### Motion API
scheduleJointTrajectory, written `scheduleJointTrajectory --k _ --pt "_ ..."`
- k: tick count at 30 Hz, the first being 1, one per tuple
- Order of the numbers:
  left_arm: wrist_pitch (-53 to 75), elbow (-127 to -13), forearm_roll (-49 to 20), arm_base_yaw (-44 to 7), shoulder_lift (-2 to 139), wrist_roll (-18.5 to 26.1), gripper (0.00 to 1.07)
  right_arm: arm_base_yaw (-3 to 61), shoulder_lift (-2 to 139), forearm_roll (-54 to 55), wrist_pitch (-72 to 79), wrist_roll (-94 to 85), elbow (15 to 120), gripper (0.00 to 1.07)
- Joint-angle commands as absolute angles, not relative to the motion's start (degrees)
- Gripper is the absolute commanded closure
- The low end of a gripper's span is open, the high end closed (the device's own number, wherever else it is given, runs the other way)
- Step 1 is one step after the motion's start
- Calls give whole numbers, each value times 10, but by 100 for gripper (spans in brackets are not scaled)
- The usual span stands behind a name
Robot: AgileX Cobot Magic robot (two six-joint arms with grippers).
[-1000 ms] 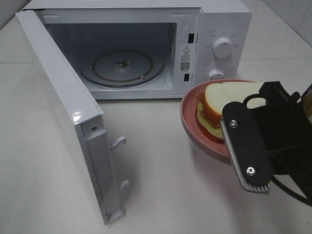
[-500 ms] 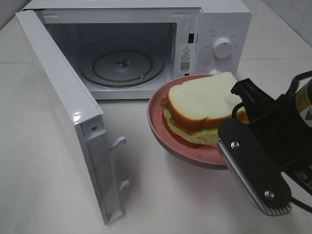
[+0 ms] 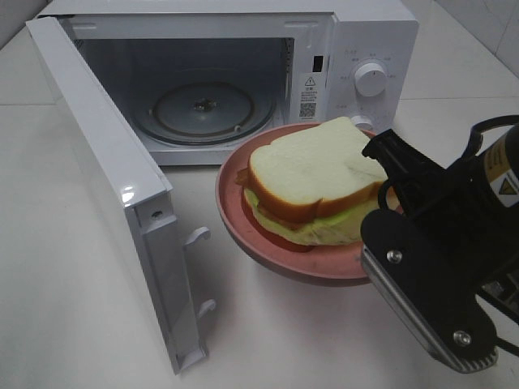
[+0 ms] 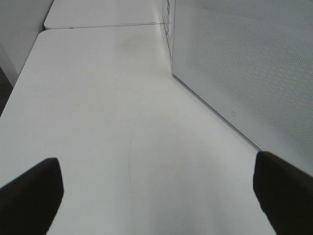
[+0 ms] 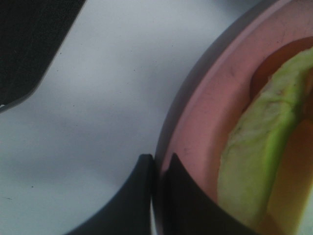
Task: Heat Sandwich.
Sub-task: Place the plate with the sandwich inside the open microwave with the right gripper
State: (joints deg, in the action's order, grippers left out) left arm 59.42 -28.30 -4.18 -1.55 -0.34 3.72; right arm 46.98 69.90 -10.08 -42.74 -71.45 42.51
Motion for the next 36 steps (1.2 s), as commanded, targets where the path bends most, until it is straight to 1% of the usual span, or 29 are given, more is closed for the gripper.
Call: scheduleJointTrajectory --k 1,7,9,13,31,33,36 --pt "589 -283 -42 -14 -18 38 5 467 694 -100 -415 -761 423 107" --pt "589 -283 -42 -14 -18 38 5 463 708 -100 -414 -786 423 107" --pt "589 -283 -42 -14 -18 38 5 445 721 -92 -410 -803 423 107" --pt "589 -283 -42 -14 -18 38 5 434 732 -83 -396 -827 423 107" --pt "589 -283 -42 -14 -18 38 5 432 812 -72 -376 -877 485 107" --pt "589 -283 -42 -14 -18 38 5 411 830 -57 -371 -888 501 107" --pt "589 -283 -42 -14 -18 38 5 400 841 -42 -370 -906 512 107"
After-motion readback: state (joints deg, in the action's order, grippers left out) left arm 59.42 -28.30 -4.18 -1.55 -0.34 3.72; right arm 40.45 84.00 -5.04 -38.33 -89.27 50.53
